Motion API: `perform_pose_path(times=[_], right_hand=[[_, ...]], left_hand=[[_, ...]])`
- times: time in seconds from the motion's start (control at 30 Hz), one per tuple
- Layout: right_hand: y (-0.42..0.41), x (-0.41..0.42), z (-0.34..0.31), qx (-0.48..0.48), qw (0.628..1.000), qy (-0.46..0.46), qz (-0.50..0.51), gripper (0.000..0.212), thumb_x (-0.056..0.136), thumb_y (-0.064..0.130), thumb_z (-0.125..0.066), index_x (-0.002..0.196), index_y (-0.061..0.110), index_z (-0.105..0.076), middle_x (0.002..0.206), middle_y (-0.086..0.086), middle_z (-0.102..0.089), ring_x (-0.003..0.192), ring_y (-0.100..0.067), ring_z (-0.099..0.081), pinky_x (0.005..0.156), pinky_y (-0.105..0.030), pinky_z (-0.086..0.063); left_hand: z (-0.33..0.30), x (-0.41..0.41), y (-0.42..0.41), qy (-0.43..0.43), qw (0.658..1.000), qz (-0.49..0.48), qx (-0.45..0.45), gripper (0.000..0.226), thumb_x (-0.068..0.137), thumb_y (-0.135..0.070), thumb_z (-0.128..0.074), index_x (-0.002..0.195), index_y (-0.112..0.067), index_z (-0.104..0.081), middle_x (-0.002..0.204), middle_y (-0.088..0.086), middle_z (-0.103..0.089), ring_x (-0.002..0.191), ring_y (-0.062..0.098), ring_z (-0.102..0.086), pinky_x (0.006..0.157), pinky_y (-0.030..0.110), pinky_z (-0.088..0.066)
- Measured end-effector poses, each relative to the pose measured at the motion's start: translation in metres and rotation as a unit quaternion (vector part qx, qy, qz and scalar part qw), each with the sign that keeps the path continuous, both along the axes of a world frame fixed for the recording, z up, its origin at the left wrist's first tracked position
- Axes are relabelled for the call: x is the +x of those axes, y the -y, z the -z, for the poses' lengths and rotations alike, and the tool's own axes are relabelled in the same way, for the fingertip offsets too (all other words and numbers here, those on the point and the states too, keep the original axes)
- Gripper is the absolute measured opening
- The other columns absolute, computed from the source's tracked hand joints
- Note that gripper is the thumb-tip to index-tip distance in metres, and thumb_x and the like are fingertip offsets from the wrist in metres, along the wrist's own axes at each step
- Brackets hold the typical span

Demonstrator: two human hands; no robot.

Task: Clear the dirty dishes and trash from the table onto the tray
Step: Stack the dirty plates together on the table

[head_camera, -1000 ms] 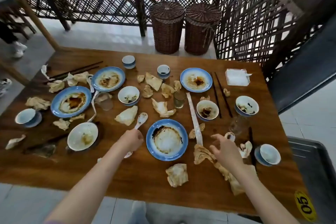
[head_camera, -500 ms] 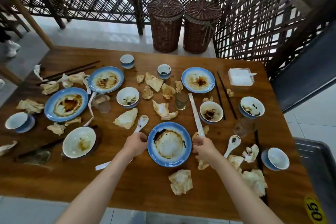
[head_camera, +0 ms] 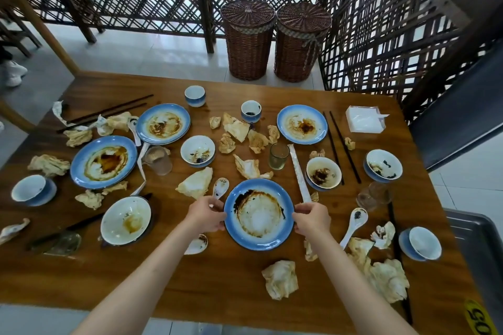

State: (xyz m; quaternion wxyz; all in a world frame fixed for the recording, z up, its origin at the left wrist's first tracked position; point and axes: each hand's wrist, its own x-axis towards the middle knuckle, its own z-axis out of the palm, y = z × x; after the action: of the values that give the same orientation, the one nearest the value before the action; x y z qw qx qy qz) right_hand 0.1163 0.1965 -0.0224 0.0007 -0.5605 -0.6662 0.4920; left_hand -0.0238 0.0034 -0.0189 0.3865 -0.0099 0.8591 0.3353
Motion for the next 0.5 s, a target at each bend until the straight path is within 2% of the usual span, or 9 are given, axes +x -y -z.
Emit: perform_pose_path(times=[0.17,0.23,0.37,0.43,0.5], right_hand=[[-0.006,-0.015,-0.029,0.014,0.999,-0.024,0.033,0.016,0.081,0.009,-0.07,0.094,0.016,-0.064,0.094,-0.002,-0.064,0.087,-0.02,-0.064,0.071,-0.036,-0.059],[-0.012,-0.023,-0.043,0.02,0.998,-0.04,0.049,0.015,0.081,0.008,-0.07,0.091,0.018,-0.063,0.093,-0.003,-0.065,0.084,-0.02,-0.064,0.069,-0.035,-0.059],[-0.027,-0.038,-0.066,0.032,0.993,-0.077,0.086,0.017,0.08,0.006,-0.07,0.08,0.02,-0.061,0.092,-0.006,-0.064,0.086,-0.024,-0.064,0.076,-0.041,-0.058],[-0.038,-0.045,-0.073,0.036,0.99,-0.086,0.102,0.015,0.078,0.004,-0.07,0.079,0.017,-0.064,0.093,-0.007,-0.066,0.087,-0.025,-0.065,0.078,-0.043,-0.057],[-0.05,-0.051,-0.077,0.037,0.988,-0.095,0.117,0.013,0.078,0.003,-0.071,0.086,0.012,-0.066,0.097,-0.008,-0.066,0.09,-0.026,-0.064,0.077,-0.043,-0.058]], left_hand=[[-0.037,-0.029,-0.011,0.029,0.998,0.001,0.049,0.021,0.082,-0.011,-0.07,0.096,-0.019,-0.058,0.091,0.007,-0.066,0.062,0.011,-0.07,0.05,0.019,-0.052],[-0.053,-0.043,-0.019,0.035,0.996,0.01,0.079,0.019,0.082,-0.009,-0.07,0.097,-0.015,-0.059,0.092,0.009,-0.067,0.065,0.014,-0.071,0.054,0.022,-0.055],[-0.075,-0.07,-0.043,0.024,0.991,0.006,0.13,0.016,0.081,-0.008,-0.071,0.094,-0.009,-0.062,0.088,0.013,-0.069,0.069,0.019,-0.072,0.061,0.029,-0.058],[-0.081,-0.081,-0.058,0.005,0.989,0.01,0.144,0.013,0.08,-0.01,-0.073,0.09,-0.01,-0.064,0.085,0.011,-0.069,0.065,0.016,-0.071,0.057,0.026,-0.057],[-0.086,-0.089,-0.073,-0.014,0.989,0.021,0.143,0.012,0.08,-0.012,-0.073,0.089,-0.009,-0.065,0.082,0.009,-0.069,0.061,0.012,-0.07,0.053,0.023,-0.054]])
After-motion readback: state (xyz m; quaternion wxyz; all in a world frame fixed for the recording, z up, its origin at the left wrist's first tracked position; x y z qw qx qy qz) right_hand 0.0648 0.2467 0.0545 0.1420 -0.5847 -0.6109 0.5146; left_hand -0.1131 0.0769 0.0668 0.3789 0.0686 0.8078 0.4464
